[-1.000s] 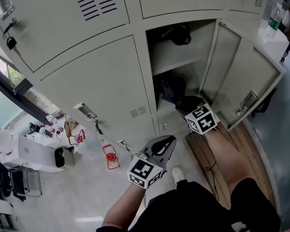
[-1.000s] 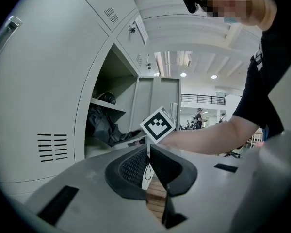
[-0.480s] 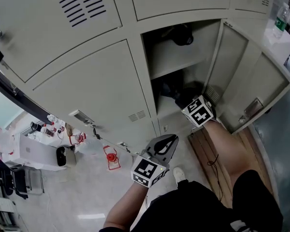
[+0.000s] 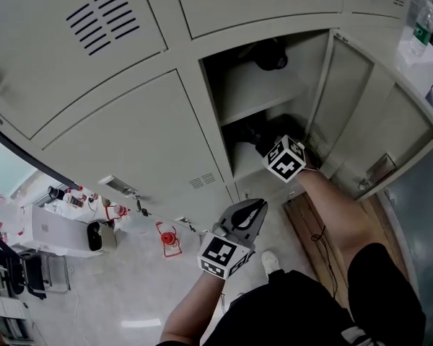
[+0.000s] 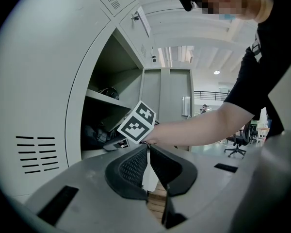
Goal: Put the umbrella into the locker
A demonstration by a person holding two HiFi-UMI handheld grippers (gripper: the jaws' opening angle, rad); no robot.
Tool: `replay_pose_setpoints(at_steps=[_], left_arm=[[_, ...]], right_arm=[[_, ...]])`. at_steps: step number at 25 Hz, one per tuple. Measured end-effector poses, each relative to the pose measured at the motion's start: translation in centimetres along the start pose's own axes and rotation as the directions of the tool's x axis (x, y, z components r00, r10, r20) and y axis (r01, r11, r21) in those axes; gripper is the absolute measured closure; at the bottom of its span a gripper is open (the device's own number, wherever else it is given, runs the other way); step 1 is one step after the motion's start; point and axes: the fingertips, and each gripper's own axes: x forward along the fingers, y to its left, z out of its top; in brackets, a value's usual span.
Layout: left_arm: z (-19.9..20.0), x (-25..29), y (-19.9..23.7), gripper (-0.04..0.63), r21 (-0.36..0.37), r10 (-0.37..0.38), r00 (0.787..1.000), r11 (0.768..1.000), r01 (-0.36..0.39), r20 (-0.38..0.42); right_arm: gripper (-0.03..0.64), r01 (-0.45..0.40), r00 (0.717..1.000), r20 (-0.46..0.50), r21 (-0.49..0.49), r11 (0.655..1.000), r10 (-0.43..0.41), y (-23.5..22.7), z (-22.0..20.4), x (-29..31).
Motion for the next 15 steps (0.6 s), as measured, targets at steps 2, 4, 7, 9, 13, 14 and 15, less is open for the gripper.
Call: replay_pose_setpoints(at_steps=[2,4,7,9,13,14,15], left_arm=[[0.2,0.2,0.1,0.569,-0.001,0.005,1.000,1.000,-0.005,0.006],[0.4,0.3,0.3,0.569,-0.001,0.010,1.000,1.000,-0.010,0.009],[0.5,0.4,0.4,0.569,-0.005,0.016,1.000,1.000,-0.016,0.010],[0.4,0.4,0.5,0.569,-0.008,0.020,1.000,1.000,-0.020,0.008],[0.2,0.3,1.0,0.569,-0.014,0.034,0.999,0.999,-0.034,0.005],[0.2,0.3,1.0,0.569,-0.016,0.037,0.999,0.999,-0.036,0.004],[0.2,0.3,1.1,0.569,-0.018,0.039,0.999,0.999,-0.038,0.004]], right_arm=[[0.325,0.004,1.000,-0.011,-0.033,0.999,-0.004,-0.2,0.1,0.6],[0.325,0.008,1.000,-0.020,-0.058,0.998,-0.009,-0.5,0.3,1.3],[0.325,0.008,0.999,-0.033,-0.089,0.996,-0.011,-0.9,0.3,2.3],[0.325,0.009,0.999,-0.041,-0.109,0.994,-0.014,-1.3,0.2,2.8],[0.325,0.011,0.998,-0.056,-0.145,0.989,-0.019,-1.7,0.0,3.9],[0.325,0.011,0.998,-0.060,-0.154,0.988,-0.021,-1.8,0.0,4.1],[0.325,0.011,0.998,-0.064,-0.160,0.987,-0.022,-1.9,-0.1,4.3]])
